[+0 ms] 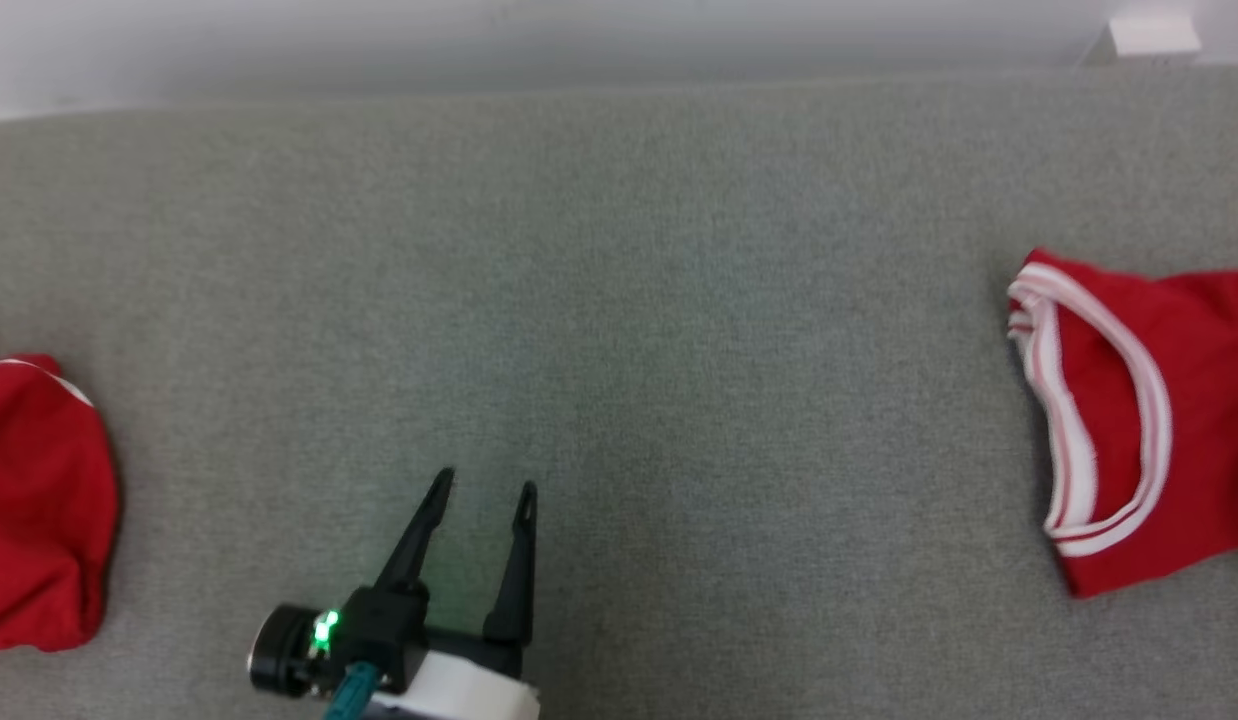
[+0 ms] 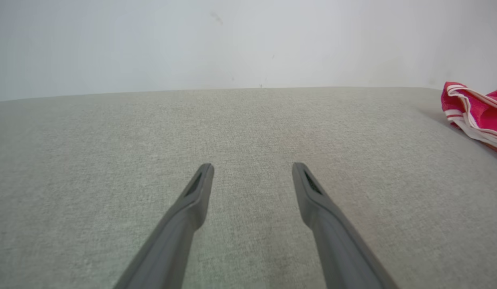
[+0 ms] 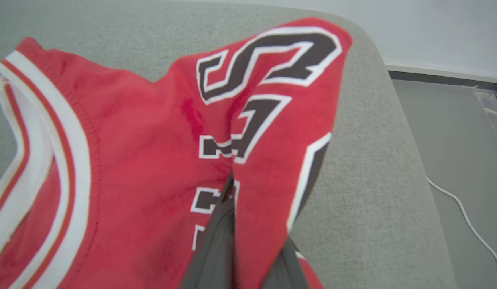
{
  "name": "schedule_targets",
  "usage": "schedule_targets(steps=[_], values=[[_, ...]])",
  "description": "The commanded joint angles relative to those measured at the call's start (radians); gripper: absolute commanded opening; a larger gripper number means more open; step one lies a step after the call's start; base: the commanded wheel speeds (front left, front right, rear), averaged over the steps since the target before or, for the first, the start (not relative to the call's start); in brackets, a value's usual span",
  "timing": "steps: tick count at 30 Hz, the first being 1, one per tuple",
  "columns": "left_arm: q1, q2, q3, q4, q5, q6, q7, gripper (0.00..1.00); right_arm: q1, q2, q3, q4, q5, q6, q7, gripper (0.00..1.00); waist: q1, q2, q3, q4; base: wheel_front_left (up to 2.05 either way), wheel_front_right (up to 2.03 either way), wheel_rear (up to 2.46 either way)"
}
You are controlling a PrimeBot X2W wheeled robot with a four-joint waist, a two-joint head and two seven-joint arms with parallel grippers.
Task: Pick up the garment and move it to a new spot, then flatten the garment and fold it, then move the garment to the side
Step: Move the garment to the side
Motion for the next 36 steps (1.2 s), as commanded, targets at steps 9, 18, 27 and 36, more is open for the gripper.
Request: schedule_targets(steps=[9, 18, 27, 36], values=[[-0.092, 0.006, -0.032, -0.013, 0.050, -0.005, 0.000, 1.00, -0.230, -0.026, -0.025, 0.291, -0.145, -0.001, -0.142, 0.00, -0.0001, -0.0001, 0.136, 0.009, 0.00, 0.00, 0.00], [-0.046, 0.005, -0.029, -0.008, 0.028, 0.017, 0.000, 1.00, -0.311, 0.027, -0.066, 0.569, -0.306, -0.001, -0.394, 1.00, -0.0001, -0.0001, 0.083, 0.010, 0.00, 0.00, 0.00], [0.038, 0.004, -0.015, 0.009, -0.023, 0.030, 0.000, 1.00, -0.190, 0.071, -0.098, 0.517, -0.352, -0.001, -0.516, 1.00, -0.0001, -0.0001, -0.101, 0.002, 0.00, 0.00, 0.00], [0.185, 0.003, 0.046, 0.025, -0.067, 0.039, 0.000, 1.00, 0.190, 0.206, -0.368, 0.093, -0.508, -0.001, -0.516, 1.00, -0.0001, -0.0001, -0.305, -0.015, 0.00, 0.00, 0.00]])
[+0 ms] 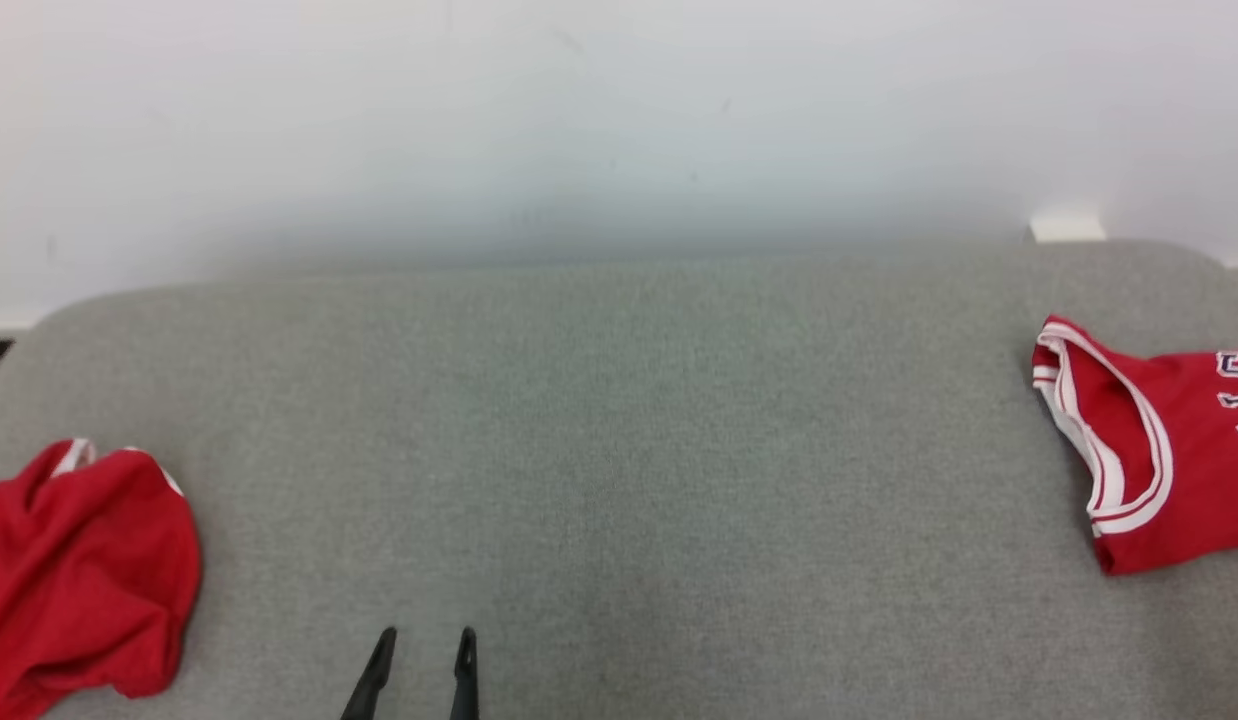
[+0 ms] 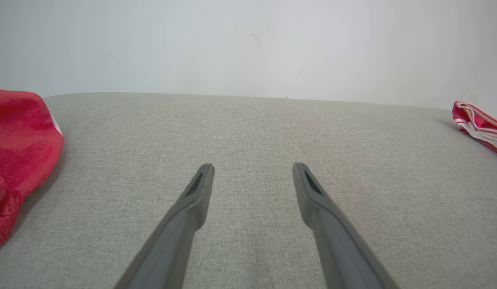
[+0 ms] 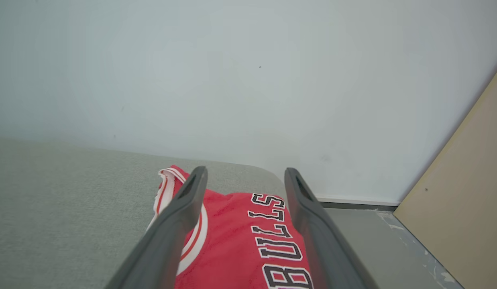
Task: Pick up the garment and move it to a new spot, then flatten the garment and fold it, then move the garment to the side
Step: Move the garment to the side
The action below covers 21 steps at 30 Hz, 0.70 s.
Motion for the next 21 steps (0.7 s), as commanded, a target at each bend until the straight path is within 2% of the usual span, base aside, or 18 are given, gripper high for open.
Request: schedule_targets(steps=[1, 6, 11, 15, 21], values=[[0.030, 0.004, 0.010, 0.001, -0.006, -0.001, 0.000, 1.00, 0.100, 0.063, -0.055, -0.068, -0.040, -0.002, 0.000, 1.00, 0.0002, 0.0000, -0.085, -0.012, 0.00, 0.00, 0.00], [0.066, 0.004, 0.031, -0.001, -0.010, -0.005, 0.000, 1.00, 0.341, 0.247, -0.173, -0.258, -0.137, -0.002, 0.000, 1.00, 0.0002, 0.0000, -0.115, -0.002, 0.00, 0.00, 0.00], [0.086, 0.004, 0.059, 0.004, -0.012, 0.001, 0.000, 1.00, 0.492, 0.381, -0.176, -0.345, -0.195, -0.002, 0.000, 1.00, 0.0002, 0.0000, -0.137, 0.016, 0.00, 0.00, 0.00], [0.102, 0.004, 0.075, 0.012, -0.008, -0.013, 0.000, 1.00, 0.557, 0.448, -0.179, -0.377, -0.235, -0.002, -0.001, 1.00, 0.0002, 0.0000, -0.151, 0.026, 0.00, 0.00, 0.00], [0.103, 0.004, 0.085, 0.016, -0.002, -0.024, 0.000, 1.00, 0.588, 0.490, -0.182, -0.395, -0.277, -0.002, -0.001, 1.00, 0.0002, 0.0000, -0.154, 0.024, 0.00, 0.00, 0.00]])
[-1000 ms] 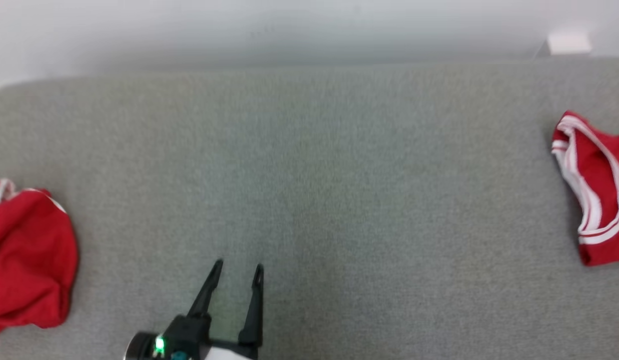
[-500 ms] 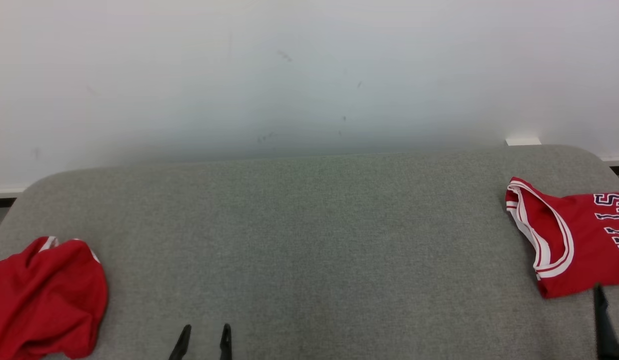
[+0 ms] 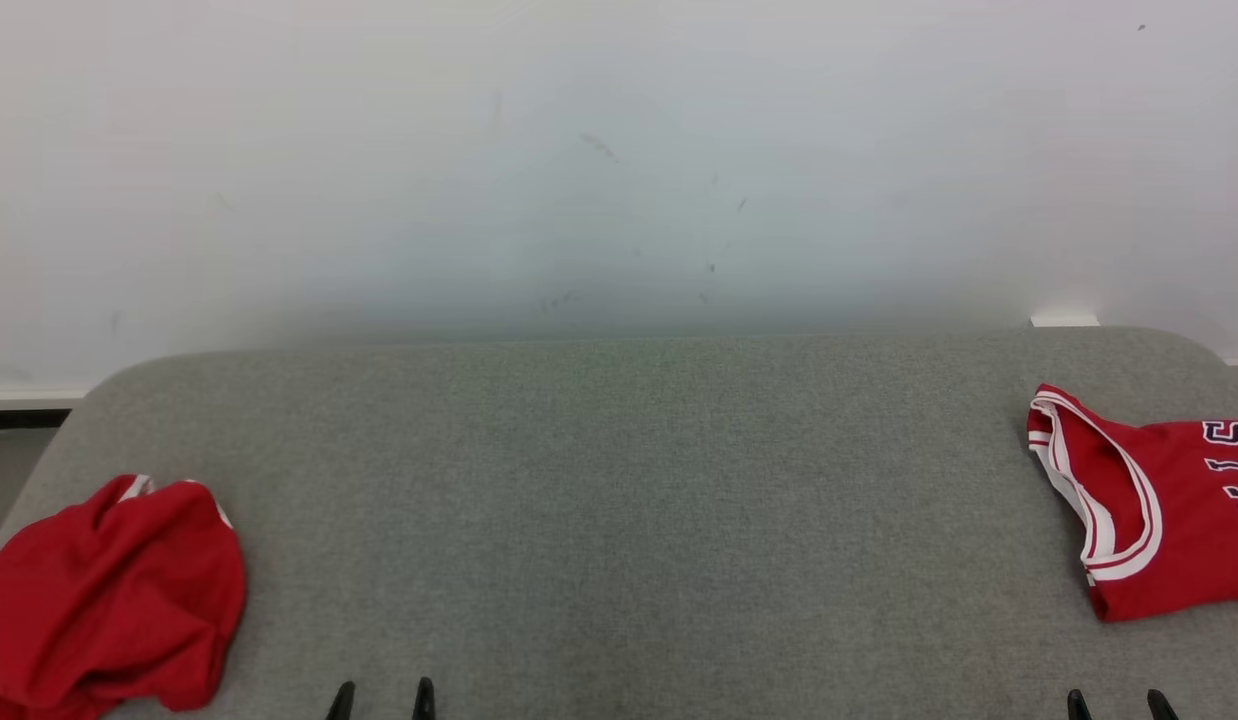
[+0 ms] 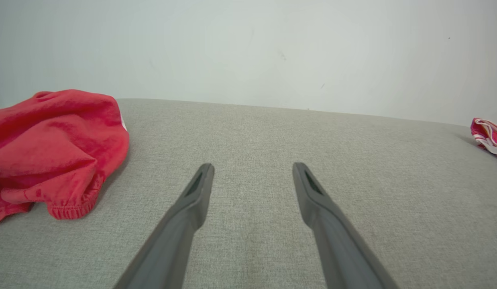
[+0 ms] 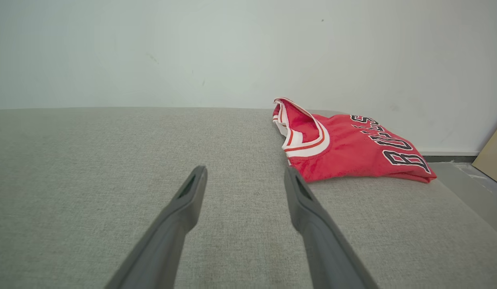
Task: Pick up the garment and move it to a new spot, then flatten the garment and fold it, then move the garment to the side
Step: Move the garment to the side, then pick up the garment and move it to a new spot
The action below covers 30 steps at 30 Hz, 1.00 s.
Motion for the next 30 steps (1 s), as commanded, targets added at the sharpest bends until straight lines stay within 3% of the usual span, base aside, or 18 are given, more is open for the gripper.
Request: schedule_targets(steps=[1, 7, 10, 13, 24, 26, 30], values=[[0.004, 0.004, 0.005, 0.001, 0.009, -0.002, 0.000, 1.00, 0.012, 0.006, -0.002, -0.005, -0.013, -0.003, 0.001, 1.00, 0.0002, -0.0001, 0.000, -0.003, 0.00, 0.00, 0.00], [-0.005, 0.004, -0.004, 0.002, 0.005, -0.003, 0.000, 1.00, 0.015, 0.018, -0.007, -0.009, -0.017, -0.003, 0.001, 1.00, 0.0002, -0.0001, 0.002, 0.002, 0.00, 0.00, 0.00], [-0.016, 0.004, -0.015, 0.004, 0.006, -0.003, 0.000, 1.00, 0.020, 0.021, -0.010, -0.018, -0.018, -0.003, 0.001, 1.00, 0.0002, -0.0001, 0.005, 0.040, 0.00, 0.00, 0.00], [-0.027, 0.004, -0.024, 0.003, 0.009, -0.004, 0.000, 1.00, 0.028, 0.022, -0.013, -0.025, -0.010, -0.002, 0.001, 1.00, 0.0002, -0.0001, 0.006, 0.105, 0.00, 0.00, 0.00], [-0.007, 0.004, -0.026, -0.025, 0.038, -0.018, 0.000, 1.00, 0.002, 0.027, 0.055, -0.034, 0.016, -0.003, 0.001, 1.00, 0.0002, -0.0001, -0.002, 0.453, 0.00, 0.00, 0.00], [0.000, 0.004, -0.025, -0.037, 0.034, -0.019, 0.000, 1.00, -0.007, 0.027, 0.070, -0.031, 0.017, -0.003, 0.001, 1.00, 0.0002, -0.0001, -0.004, 0.492, 0.00, 0.00, 0.00], [0.008, 0.004, -0.016, -0.056, 0.020, -0.007, 0.000, 1.00, -0.033, 0.027, 0.101, -0.028, 0.021, -0.003, 0.001, 1.00, 0.0002, -0.0001, 0.005, 0.507, 0.00, 0.00, 0.00]])
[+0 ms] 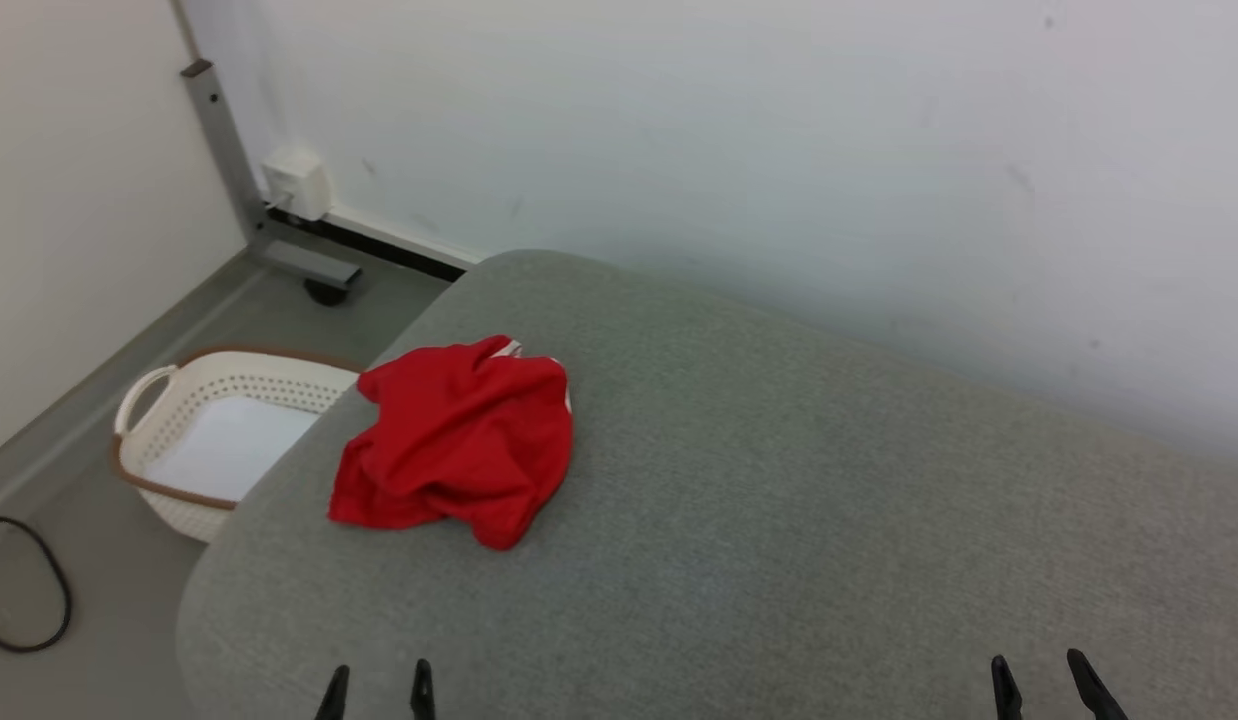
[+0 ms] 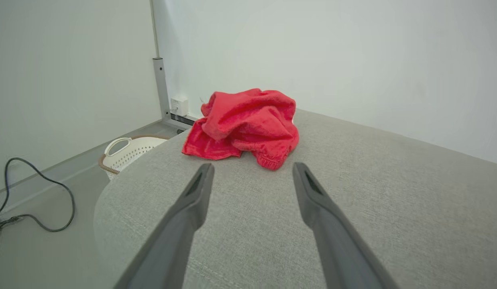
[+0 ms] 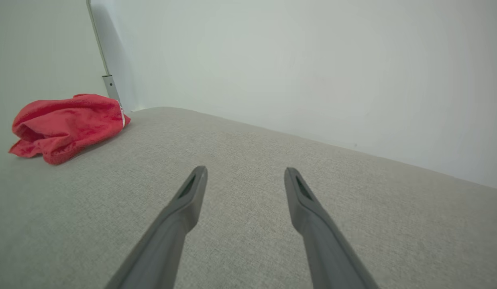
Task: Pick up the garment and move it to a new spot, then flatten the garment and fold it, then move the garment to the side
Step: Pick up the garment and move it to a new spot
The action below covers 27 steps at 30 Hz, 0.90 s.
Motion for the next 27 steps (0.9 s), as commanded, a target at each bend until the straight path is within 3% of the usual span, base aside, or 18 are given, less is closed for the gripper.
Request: schedule_targets(steps=[1, 9, 14, 22, 27], values=[[0.007, 0.004, 0.004, -0.007, -0.002, 0.006, 0.000, 1.00, -0.014, 0.000, 0.006, 0.003, 0.006, -0.003, 0.001, 1.00, 0.0000, -0.0001, 0.006, 0.047, 0.00, 0.00, 0.00], [-0.001, 0.004, 0.006, -0.019, -0.011, 0.001, 0.000, 1.00, -0.003, 0.000, 0.003, 0.008, 0.018, -0.003, 0.001, 1.00, 0.0000, -0.0001, 0.010, 0.046, 0.00, 0.00, 0.00], [-0.060, 0.004, 0.031, -0.022, -0.044, -0.011, 0.000, 1.00, -0.004, -0.022, -0.011, -0.017, 0.008, -0.003, 0.001, 1.00, 0.0000, -0.0001, 0.080, 0.010, 0.00, 0.00, 0.00], [-0.320, 0.003, 0.071, 0.052, -0.109, -0.037, 0.018, 1.00, -0.121, -0.175, -0.043, -0.089, 0.017, -0.002, 0.001, 1.00, 0.0000, -0.0001, 0.385, -0.059, 0.00, 0.00, 0.00], [-0.512, 0.041, 0.099, 0.144, -0.079, 0.017, 0.125, 1.00, -0.166, -0.257, -0.080, -0.115, 0.043, -0.003, 0.001, 1.00, 0.0000, -0.0001, 0.509, -0.064, 0.00, 0.00, 0.00]])
